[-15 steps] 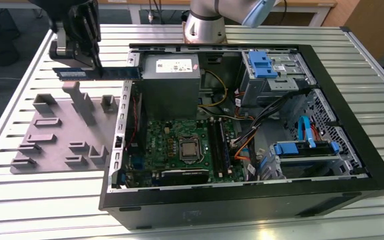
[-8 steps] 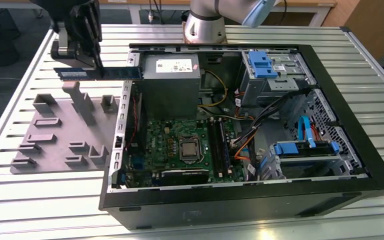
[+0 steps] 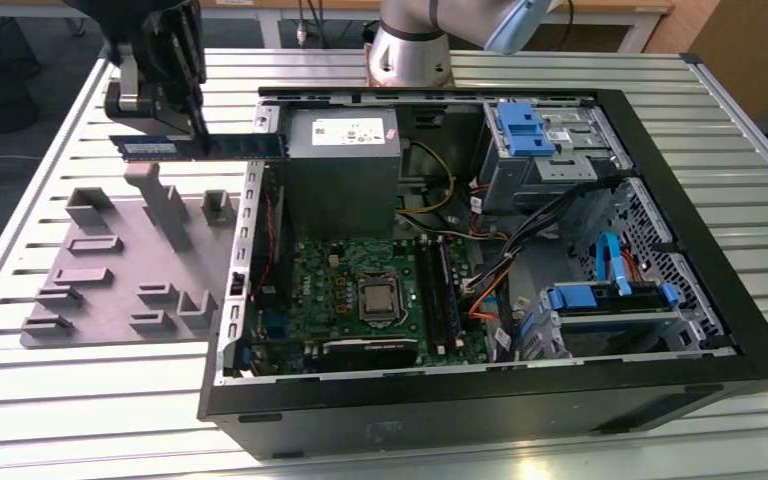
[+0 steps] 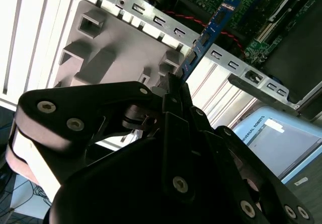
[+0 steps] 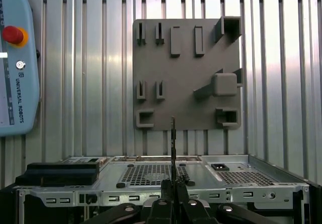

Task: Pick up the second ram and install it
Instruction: 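Pick up the second ram and move it above second insertion slot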

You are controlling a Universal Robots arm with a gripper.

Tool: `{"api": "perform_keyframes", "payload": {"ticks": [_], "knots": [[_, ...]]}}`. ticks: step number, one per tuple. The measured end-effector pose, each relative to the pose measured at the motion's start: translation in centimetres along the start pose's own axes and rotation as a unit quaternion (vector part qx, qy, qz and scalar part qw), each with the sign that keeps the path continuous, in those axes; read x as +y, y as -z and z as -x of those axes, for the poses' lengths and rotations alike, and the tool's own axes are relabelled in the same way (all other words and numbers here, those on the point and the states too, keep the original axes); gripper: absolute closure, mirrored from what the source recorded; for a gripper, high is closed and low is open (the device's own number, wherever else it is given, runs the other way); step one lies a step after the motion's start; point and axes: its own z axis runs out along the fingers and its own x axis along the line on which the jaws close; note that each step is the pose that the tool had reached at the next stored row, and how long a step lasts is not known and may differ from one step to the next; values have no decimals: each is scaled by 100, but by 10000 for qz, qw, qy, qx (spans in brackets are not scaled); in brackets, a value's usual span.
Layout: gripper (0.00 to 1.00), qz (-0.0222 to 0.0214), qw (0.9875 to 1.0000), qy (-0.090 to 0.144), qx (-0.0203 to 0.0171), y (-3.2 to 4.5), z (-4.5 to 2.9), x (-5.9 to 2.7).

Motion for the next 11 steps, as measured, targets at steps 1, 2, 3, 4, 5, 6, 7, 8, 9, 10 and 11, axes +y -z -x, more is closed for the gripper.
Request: {"api": "perform_keyframes", "payload": {"ticks": [1, 2, 3, 4, 5, 6, 7, 8, 9, 10, 11], "knots": [[86, 0, 10000, 0, 0, 0, 0, -2], [86, 0, 10000, 0, 0, 0, 0, -5], [86, 0, 10000, 0, 0, 0, 0, -7], [86, 0, 10000, 0, 0, 0, 0, -9], [86, 0, 10000, 0, 0, 0, 0, -10], [86, 0, 10000, 0, 0, 0, 0, -12], [86, 0, 10000, 0, 0, 0, 0, -13], [86, 0, 10000, 0, 0, 0, 1, -14], [86, 0, 10000, 0, 0, 1, 1, -16], [86, 0, 10000, 0, 0, 0, 1, -19], [86, 0, 10000, 1, 0, 0, 1, -23]]}}
